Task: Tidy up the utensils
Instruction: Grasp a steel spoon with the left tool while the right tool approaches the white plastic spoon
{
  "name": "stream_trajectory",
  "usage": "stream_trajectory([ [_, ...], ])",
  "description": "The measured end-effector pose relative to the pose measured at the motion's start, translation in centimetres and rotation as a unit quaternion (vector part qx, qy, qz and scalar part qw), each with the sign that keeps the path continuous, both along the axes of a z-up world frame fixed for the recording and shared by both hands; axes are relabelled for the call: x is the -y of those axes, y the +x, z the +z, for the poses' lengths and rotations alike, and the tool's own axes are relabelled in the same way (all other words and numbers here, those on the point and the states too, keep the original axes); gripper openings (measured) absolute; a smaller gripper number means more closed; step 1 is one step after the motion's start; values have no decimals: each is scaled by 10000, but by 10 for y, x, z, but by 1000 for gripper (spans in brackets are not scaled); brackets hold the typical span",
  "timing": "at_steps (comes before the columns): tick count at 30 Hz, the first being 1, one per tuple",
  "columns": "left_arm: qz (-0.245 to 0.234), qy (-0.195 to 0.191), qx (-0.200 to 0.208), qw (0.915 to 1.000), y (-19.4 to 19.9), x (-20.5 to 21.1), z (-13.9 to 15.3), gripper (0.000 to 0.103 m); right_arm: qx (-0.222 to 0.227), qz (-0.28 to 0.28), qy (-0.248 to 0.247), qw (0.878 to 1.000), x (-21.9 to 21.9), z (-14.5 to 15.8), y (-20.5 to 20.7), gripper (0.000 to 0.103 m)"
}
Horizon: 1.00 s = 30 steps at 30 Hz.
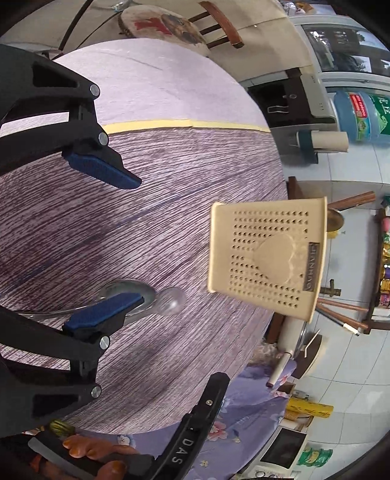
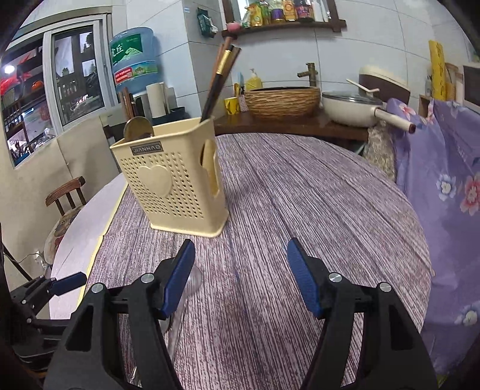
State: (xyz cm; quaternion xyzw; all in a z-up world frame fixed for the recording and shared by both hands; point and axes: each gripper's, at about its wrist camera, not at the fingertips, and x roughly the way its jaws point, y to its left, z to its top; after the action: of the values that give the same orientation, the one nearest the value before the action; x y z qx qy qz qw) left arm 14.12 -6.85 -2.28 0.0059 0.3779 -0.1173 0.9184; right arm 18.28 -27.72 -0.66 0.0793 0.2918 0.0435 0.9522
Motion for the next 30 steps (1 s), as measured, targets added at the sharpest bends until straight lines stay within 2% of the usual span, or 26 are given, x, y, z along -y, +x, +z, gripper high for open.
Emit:
stream_trajectory([
  [3, -96, -75, -191, 9997, -2, 4, -8, 64, -47, -65, 40, 10000, 4, -4, -2, 64],
  [6, -216, 71, -267, 9994, -5, 13, -13, 62, -76, -74, 88, 9999, 8, -6, -3, 64],
  [9, -319, 39, -347, 9989, -9, 18, -15, 62, -95, -84, 107, 9999, 9, -7, -5, 64],
  [18, -535, 508, -512, 9960, -16, 39, -30, 57, -143, -54, 232, 9996, 10, -8, -6, 64],
  [23, -542, 690, -418, 9953, -11, 47, -31, 57, -151, -65, 270, 9995, 10, -9, -6, 64],
  [30, -462, 709, -414, 9956, 6, 60, -32, 57, -184, -147, 291, 9993, 13, -10, -6, 64],
])
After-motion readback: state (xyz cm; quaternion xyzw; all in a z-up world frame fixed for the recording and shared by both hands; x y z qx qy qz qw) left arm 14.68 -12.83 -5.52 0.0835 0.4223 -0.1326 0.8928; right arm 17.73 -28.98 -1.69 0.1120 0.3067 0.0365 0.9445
